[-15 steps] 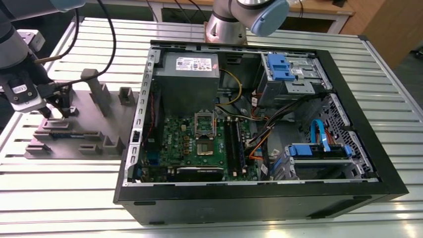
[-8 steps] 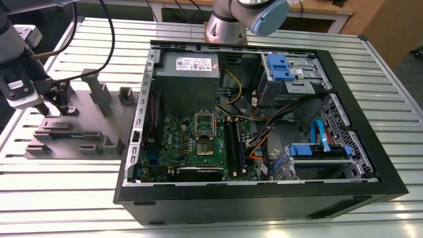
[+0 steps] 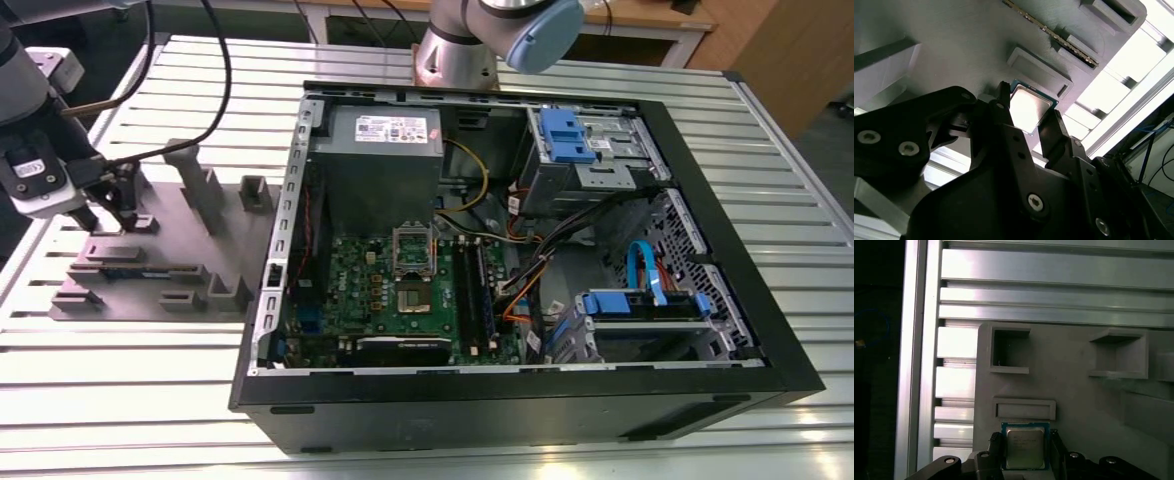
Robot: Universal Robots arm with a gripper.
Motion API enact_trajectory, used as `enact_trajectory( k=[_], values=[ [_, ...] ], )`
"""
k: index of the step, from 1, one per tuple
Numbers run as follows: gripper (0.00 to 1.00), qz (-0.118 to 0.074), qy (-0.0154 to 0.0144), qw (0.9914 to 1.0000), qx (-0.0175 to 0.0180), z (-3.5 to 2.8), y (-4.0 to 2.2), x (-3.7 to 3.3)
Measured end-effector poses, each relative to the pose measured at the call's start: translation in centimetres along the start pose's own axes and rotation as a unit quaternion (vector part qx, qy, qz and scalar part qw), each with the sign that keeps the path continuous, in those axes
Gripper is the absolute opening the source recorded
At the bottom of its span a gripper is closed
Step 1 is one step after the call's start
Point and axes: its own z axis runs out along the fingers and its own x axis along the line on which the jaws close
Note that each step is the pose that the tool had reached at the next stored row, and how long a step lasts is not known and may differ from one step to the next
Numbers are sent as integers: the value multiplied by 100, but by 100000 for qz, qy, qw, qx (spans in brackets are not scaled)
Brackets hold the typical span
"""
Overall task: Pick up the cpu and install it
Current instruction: 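Pick up the cpu and move it towards the insertion slot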
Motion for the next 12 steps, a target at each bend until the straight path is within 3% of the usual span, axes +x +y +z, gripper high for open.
enact_trajectory(
  k=[12],
  values=[
    [47,-1,-2,100000,0,-43,1,-1]
  ],
)
